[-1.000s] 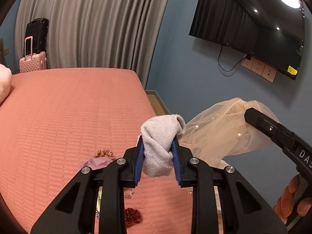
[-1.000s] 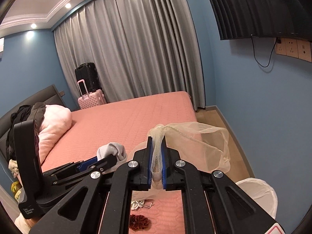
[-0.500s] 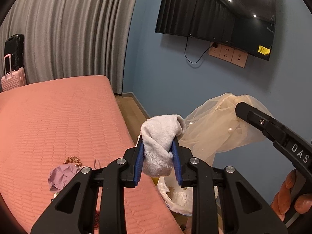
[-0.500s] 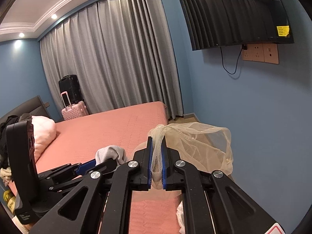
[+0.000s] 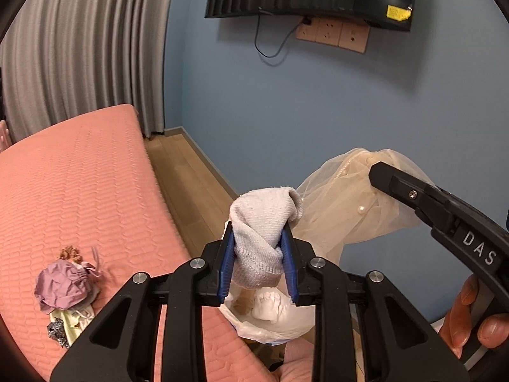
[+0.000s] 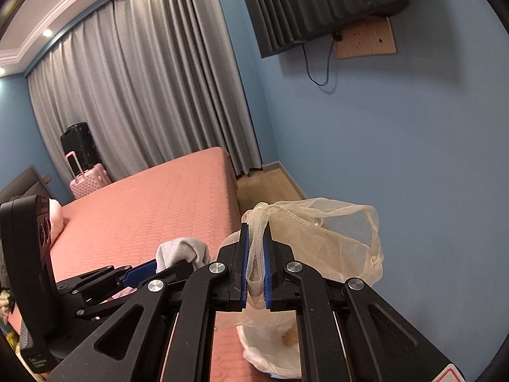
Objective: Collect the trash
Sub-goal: 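Carry both items over the wastebasket and open both tools to drop them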
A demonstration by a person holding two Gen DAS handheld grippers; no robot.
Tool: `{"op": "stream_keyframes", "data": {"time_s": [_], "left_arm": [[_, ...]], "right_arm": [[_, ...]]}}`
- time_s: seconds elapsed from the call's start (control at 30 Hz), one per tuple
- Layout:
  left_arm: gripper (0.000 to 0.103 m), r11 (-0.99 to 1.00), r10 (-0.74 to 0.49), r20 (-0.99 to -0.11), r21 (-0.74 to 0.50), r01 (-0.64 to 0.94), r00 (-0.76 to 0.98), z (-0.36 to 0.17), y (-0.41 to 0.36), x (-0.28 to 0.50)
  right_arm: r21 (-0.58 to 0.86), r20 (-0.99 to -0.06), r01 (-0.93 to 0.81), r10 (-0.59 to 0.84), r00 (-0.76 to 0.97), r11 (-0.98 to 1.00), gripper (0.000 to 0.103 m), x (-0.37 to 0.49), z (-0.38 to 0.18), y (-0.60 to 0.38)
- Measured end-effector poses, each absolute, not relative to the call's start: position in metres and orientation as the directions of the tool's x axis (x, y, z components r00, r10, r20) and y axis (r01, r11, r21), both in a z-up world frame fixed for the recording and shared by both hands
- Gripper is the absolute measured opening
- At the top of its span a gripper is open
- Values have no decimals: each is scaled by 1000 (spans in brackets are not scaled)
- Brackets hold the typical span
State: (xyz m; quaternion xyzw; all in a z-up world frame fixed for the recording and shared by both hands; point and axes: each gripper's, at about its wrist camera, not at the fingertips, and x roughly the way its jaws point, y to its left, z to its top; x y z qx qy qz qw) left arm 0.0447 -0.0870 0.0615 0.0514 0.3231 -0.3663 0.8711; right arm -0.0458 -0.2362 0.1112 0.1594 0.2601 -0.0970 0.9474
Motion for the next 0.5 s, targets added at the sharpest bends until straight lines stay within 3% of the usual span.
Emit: {"op": "stream_keyframes", "data": {"time_s": [0.33, 0.43, 0.5], "left_arm": [[33, 692, -618, -644, -174, 700, 451, 36, -117, 47], [45, 696, -617, -647, -182, 694, 448, 32, -120, 48], [71, 712, -606, -646, -179, 679, 465, 32, -121, 49]], "right_arm": [[257, -587, 318, -114, 801, 912, 7, -41, 73, -262], [252, -593, 330, -125, 795, 910, 12, -38, 70, -261], [251, -598, 336, -128, 791, 908, 14, -38, 68, -261]]}}
